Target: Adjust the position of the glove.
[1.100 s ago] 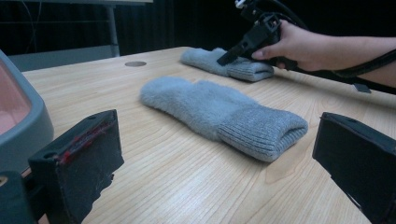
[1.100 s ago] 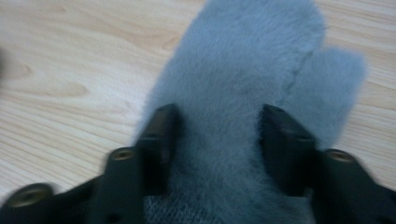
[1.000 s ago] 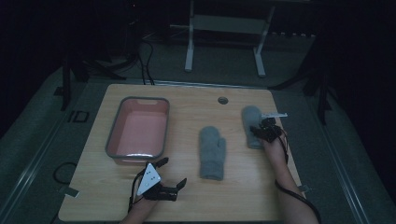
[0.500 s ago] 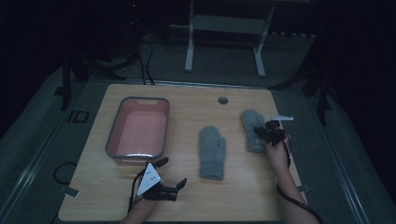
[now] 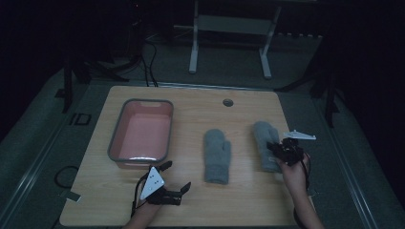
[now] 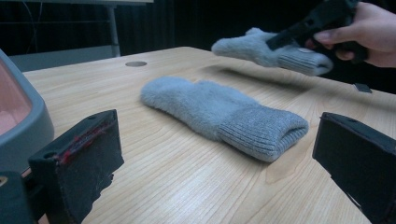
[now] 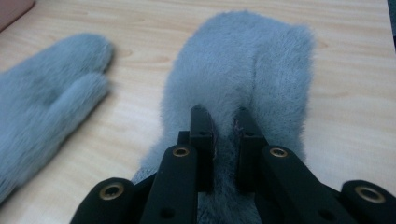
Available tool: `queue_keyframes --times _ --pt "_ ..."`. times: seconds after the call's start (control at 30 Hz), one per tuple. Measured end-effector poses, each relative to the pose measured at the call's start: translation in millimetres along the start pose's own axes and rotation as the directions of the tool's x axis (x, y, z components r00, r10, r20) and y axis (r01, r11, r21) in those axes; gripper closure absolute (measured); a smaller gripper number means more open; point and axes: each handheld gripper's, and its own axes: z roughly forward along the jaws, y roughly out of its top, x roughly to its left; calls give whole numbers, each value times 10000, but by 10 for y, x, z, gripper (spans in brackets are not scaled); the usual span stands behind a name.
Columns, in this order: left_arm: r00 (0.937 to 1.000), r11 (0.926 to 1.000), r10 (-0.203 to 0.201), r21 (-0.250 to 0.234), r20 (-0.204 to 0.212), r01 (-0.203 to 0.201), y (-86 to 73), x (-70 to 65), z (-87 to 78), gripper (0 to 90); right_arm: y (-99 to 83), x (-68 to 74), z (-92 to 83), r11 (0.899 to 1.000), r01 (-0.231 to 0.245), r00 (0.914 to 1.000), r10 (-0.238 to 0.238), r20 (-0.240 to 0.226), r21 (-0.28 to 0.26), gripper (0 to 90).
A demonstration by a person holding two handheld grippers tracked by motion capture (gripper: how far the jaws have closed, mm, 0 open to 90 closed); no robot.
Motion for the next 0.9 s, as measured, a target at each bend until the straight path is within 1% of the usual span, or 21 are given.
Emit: queue_keyframes --times 0.03,0.07,0.1,0.23,0.27,0.37,0.47,0.57,0.6,0.67,0.73,0.77,0.83,0.9 --pt "10000 10000 8 -2 0 -8 0 0 0 16 -33 11 -29 10000 42 10000 -42 10 2 815" --pt "10000 10000 7 -8 1 -7 0 -1 0 16 -69 18 -57 10000 -78 10000 78 -19 -24 815" --pt "10000 10000 7 -11 -2 -7 0 -2 1 16 -102 23 -80 10000 -45 10000 45 -14 1 814" --pt "10000 10000 5 0 1 -5 0 0 0 16 -228 32 -112 9999 -20 9999 18 107 130 813" --pt "10000 10000 12 -8 0 -12 0 -1 1 16 -255 27 -106 9998 13 9999 -15 99 205 813" --pt "10000 10000 18 -12 -9 -18 0 -3 1 16 -327 12 -69 9991 15 9996 -27 275 421 812" --pt "10000 10000 2 -7 -10 -2 0 -1 1 16 -381 -8 -21 9984 -50 9994 32 335 558 810" --pt "10000 10000 14 -15 -18 -14 -1 -3 2 16 -441 -8 57 9963 68 9993 -100 374 856 793" --pt "10000 10000 12 -24 -18 -12 -1 -5 2 16 -464 -8 77 9964 123 9992 -155 371 842 788" --pt "10000 10000 18 -30 -20 -18 -1 -5 2 16 -474 -1 78 9967 216 9989 -248 401 787 780" --pt "10000 10000 28 -25 -17 -28 -1 -5 2 16 -474 -12 81 9970 101 9993 -130 362 766 766" --pt "10000 10000 35 -24 -18 -35 -1 -5 2 16 -473 -13 81 9970 126 9992 -154 362 757 759" --pt "10000 10000 44 -25 -15 -44 -1 -7 2 16 -469 -13 76 9972 125 9993 -150 336 741 723" --pt "10000 10000 42 -22 -9 -42 -1 -7 2 16 -460 -14 58 9977 115 9998 -128 180 663 682"
